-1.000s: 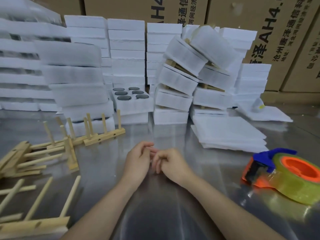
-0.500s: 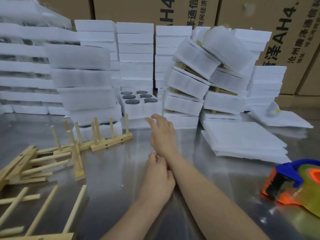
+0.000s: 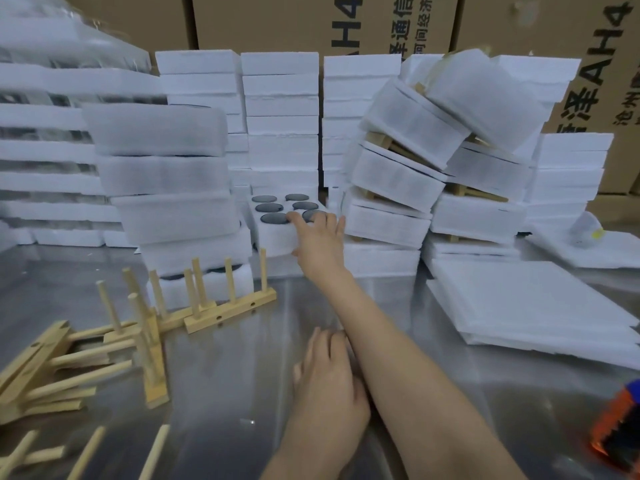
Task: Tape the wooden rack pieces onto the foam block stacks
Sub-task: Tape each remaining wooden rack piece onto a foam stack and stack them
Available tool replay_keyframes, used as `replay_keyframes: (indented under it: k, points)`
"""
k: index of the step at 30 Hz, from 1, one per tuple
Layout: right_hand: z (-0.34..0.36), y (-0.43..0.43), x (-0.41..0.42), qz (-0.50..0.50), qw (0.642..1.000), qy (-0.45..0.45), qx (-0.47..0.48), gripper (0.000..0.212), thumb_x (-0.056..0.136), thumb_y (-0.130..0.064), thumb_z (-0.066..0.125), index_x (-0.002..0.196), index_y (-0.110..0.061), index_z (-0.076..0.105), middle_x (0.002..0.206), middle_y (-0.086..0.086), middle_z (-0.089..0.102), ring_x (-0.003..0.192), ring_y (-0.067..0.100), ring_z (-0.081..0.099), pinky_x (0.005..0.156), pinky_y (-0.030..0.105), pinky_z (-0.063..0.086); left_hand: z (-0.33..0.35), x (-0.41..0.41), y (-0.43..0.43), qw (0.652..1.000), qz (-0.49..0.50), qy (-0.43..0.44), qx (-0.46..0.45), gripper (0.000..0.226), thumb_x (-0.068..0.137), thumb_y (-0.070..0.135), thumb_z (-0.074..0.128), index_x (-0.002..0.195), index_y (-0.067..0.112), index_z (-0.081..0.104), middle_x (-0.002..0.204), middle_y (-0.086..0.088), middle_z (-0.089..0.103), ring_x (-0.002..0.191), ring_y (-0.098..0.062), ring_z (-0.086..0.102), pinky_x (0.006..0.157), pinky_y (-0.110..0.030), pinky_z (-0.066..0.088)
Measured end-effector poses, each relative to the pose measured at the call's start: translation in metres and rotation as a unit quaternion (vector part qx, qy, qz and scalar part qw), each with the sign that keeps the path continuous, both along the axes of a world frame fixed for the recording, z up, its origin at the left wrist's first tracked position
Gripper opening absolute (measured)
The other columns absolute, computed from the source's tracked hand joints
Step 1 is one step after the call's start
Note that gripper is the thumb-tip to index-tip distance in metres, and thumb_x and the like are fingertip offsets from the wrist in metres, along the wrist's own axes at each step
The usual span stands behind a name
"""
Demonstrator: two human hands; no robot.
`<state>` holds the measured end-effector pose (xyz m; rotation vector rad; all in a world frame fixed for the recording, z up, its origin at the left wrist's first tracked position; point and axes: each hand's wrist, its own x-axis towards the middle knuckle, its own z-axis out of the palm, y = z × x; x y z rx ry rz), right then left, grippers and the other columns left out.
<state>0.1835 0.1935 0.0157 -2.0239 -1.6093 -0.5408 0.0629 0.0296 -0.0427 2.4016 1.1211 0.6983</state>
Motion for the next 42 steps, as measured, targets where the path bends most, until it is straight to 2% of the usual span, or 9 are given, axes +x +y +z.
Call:
replay_keyframes:
  k: [6,11,17,22,25,28,30,35,42]
  points:
    - [0.03,-0.036,-0.021,0.009,0.999,0.041,0.032,0.062,0.088,-0.02,0.063,0.142,-0.03,0.035,0.127,0.016,0.046,0.121,0.034,0.037,0.11,0.058,0.022,-0.002,-0.004,0.006,0.996,0.009,-0.087,-0.004,0.051,0.09,0.004,0.041,0.139,0.01,0.031,0.139,-0.004,0.033,0.133,-0.023,0.035,0.108,-0.03,0.03]
    - [0.031,-0.122,-0.037,-0.013,0.999,0.034,0.024,0.063,0.087,-0.02,0.062,0.142,-0.029,0.034,0.127,0.014,0.043,0.12,0.034,0.036,0.11,0.059,0.02,0.004,-0.007,0.008,0.968,0.046,-0.23,-0.086,0.061,0.102,0.012,0.033,0.153,0.008,-0.001,0.161,-0.006,0.006,0.148,-0.017,0.009,0.104,-0.005,0.004]
    - [0.011,-0.234,-0.048,0.036,0.992,-0.084,0.088,0.065,0.068,-0.025,0.081,0.129,-0.024,0.057,0.108,0.014,0.056,0.102,0.035,0.054,0.102,0.057,0.038,0.009,-0.018,0.016,0.818,0.168,-0.49,-0.251,0.037,0.104,0.017,0.032,0.139,0.01,0.04,0.135,-0.016,0.053,0.124,-0.034,0.049,0.109,-0.052,0.035]
    - [-0.014,-0.283,-0.024,0.136,0.982,-0.128,-0.011,0.057,0.076,-0.039,0.07,0.128,-0.018,0.058,0.098,0.008,0.053,0.088,0.029,0.054,0.076,0.035,0.043,0.025,-0.027,0.011,0.697,0.107,-0.605,-0.37,0.025,0.091,0.032,0.05,0.099,0.013,0.063,0.105,-0.005,0.062,0.106,-0.024,0.056,0.093,-0.035,0.045]
    - [-0.018,-0.285,-0.001,0.226,0.966,-0.055,-0.117,0.041,0.092,-0.043,0.051,0.127,-0.023,0.059,0.103,-0.005,0.055,0.092,0.019,0.056,0.077,0.033,0.045,0.024,-0.03,0.007,0.736,0.043,-0.546,-0.397,0.032,0.092,0.027,0.05,0.115,0.009,0.064,0.119,-0.007,0.064,0.116,-0.024,0.057,0.102,-0.038,0.044]
    - [-0.018,-0.277,0.012,0.225,0.956,0.168,0.087,0.032,0.098,-0.027,0.04,0.109,-0.014,0.068,0.097,-0.026,0.057,0.091,-0.002,0.056,0.082,0.019,0.04,0.02,-0.027,0.0,0.81,0.019,-0.47,-0.35,0.033,0.092,0.014,0.054,0.125,0.015,0.054,0.123,-0.008,0.064,0.115,-0.029,0.06,0.101,-0.047,0.046]
    - [-0.024,-0.269,0.029,0.085,0.968,0.155,0.177,0.032,0.09,0.0,0.044,0.114,-0.005,0.065,0.115,-0.004,0.058,0.11,0.013,0.053,0.096,0.021,0.036,0.021,-0.027,0.0,0.82,0.012,-0.453,-0.35,0.033,0.088,0.006,0.055,0.118,0.019,0.054,0.113,-0.005,0.068,0.108,-0.027,0.064,0.094,-0.046,0.051]
    - [-0.037,-0.264,0.076,-0.166,0.985,0.048,-0.03,0.061,0.092,0.002,0.042,0.15,-0.011,0.028,0.158,0.022,0.012,0.147,0.039,-0.002,0.117,0.045,-0.012,0.027,-0.034,0.0,0.824,-0.033,-0.412,-0.389,0.058,0.059,0.008,0.057,0.115,0.02,0.054,0.125,-0.014,0.06,0.116,-0.034,0.057,0.101,-0.055,0.044]
    - [-0.047,-0.258,0.09,-0.139,0.985,0.061,0.086,0.026,0.099,-0.006,0.048,0.117,0.001,0.065,0.119,0.021,0.061,0.111,0.042,0.049,0.101,0.045,0.033,0.026,-0.037,0.003,0.845,-0.078,-0.333,-0.412,0.098,0.049,0.008,0.053,0.144,0.025,0.036,0.147,-0.004,0.042,0.124,-0.023,0.05,0.093,-0.039,0.05]
